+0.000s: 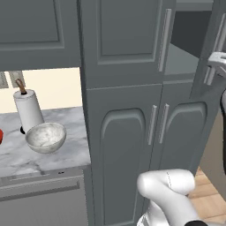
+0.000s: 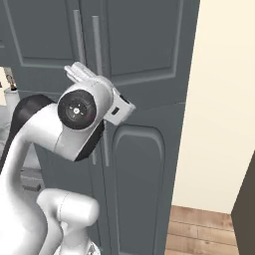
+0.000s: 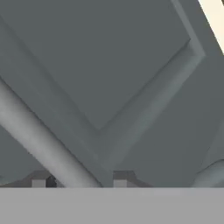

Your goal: Open the cabinet. Pick the bowls from the counter and place them in the cabinet. Then close the cabinet.

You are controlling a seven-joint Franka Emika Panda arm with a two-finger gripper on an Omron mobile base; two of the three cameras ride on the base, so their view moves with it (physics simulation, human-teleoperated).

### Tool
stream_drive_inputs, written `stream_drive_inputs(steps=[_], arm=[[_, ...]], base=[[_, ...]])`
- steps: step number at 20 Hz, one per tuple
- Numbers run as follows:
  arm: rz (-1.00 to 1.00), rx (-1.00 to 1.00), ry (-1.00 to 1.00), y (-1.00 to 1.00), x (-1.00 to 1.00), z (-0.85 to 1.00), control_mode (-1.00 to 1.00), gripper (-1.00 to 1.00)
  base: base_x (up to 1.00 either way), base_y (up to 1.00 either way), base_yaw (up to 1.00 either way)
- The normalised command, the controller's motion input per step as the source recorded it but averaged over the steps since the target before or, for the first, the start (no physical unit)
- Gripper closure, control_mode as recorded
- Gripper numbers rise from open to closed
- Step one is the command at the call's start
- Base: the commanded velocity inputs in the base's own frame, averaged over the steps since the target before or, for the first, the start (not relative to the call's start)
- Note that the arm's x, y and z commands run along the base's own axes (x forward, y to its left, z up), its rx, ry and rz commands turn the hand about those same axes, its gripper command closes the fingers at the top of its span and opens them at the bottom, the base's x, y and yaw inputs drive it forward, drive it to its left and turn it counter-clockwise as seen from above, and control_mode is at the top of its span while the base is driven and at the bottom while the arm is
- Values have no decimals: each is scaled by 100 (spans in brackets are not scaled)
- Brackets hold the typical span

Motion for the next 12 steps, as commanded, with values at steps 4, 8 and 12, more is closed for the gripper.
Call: stream_drive_inputs(steps=[4, 8, 12], arm=[[0, 25, -34, -100, -72, -27, -100, 100], [0, 21, -28, -100, -31, -27, -100, 100], [0, 17, -6, -100, -15, -4, -100, 100]], base=[[0, 0, 0], [0, 0, 0], [0, 0, 0]])
